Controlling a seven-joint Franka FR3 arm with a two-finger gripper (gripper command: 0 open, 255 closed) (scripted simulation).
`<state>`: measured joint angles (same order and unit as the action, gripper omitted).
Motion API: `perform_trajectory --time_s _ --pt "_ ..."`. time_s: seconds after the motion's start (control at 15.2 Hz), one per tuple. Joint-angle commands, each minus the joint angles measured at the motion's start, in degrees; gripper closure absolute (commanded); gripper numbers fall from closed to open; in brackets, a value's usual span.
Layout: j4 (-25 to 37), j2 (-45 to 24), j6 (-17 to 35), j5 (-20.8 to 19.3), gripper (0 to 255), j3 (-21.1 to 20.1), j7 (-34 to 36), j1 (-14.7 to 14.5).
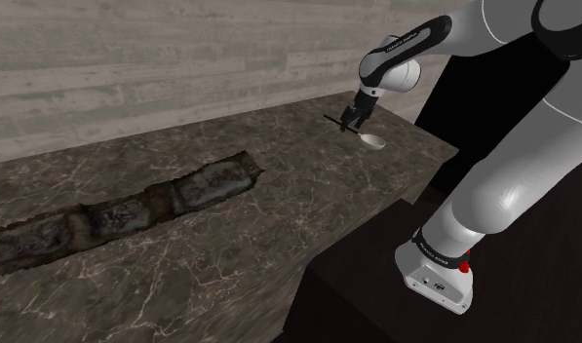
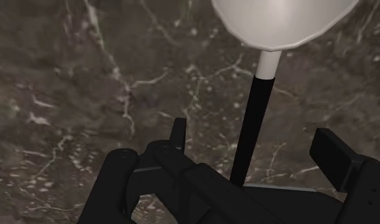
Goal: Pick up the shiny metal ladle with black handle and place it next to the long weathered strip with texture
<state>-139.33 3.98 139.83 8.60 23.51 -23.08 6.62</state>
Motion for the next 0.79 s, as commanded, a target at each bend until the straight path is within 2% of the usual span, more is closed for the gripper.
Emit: perform_trajectory --time_s 0.0,0.4,0.46,0.73 --pt "0.01 -0.51 0.49 0.39 0 0.02 -0.28 -0.06" --pt "0.01 -0.49 0.47 0.38 0 0.01 -0.28 -0.06" --pt "0.01 -0.49 0.47 0.38 255 0.01 -0.28 -0.06" --pt "0.08 -0.66 0.54 0.50 255 0.03 -0.38 -0.07"
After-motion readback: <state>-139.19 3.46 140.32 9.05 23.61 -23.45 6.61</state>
